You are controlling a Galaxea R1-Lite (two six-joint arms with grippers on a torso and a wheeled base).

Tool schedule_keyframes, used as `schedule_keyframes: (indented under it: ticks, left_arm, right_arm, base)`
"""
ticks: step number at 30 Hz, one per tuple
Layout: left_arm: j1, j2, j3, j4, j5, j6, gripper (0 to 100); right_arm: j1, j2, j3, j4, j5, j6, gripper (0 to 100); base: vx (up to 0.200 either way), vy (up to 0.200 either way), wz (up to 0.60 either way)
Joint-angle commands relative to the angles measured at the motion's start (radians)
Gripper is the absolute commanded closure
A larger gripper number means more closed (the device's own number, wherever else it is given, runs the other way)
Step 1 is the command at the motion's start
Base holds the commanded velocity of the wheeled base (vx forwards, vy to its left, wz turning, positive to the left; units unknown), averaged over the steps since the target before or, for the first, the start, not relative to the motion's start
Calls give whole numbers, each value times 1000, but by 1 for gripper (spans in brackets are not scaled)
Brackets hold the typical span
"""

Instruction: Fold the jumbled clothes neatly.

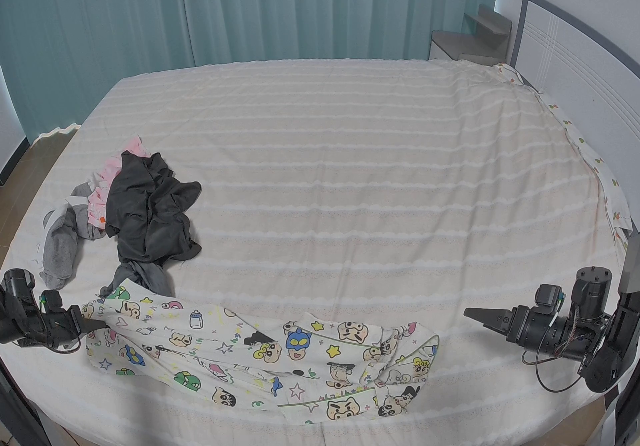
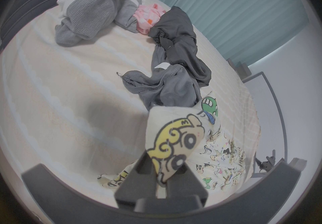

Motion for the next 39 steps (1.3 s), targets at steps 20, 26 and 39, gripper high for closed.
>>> schedule_keyframes:
  ticks: [20, 26, 39]
  left_arm:
    - [-966, -563, -125, 353, 507, -502, 100]
    - [-1307, -477, -192, 344, 706, -550, 100]
    - [-1644, -189, -367, 205, 835, -682, 100]
  right_arm:
    - [-26, 18, 18, -15, 28, 0, 0]
    - [-26, 18, 18, -15, 31, 0, 0]
    - [-26, 30, 18, -15, 31, -2, 0]
  base:
    - [0, 0, 0]
    - [0, 0, 0]
    - [0, 0, 0]
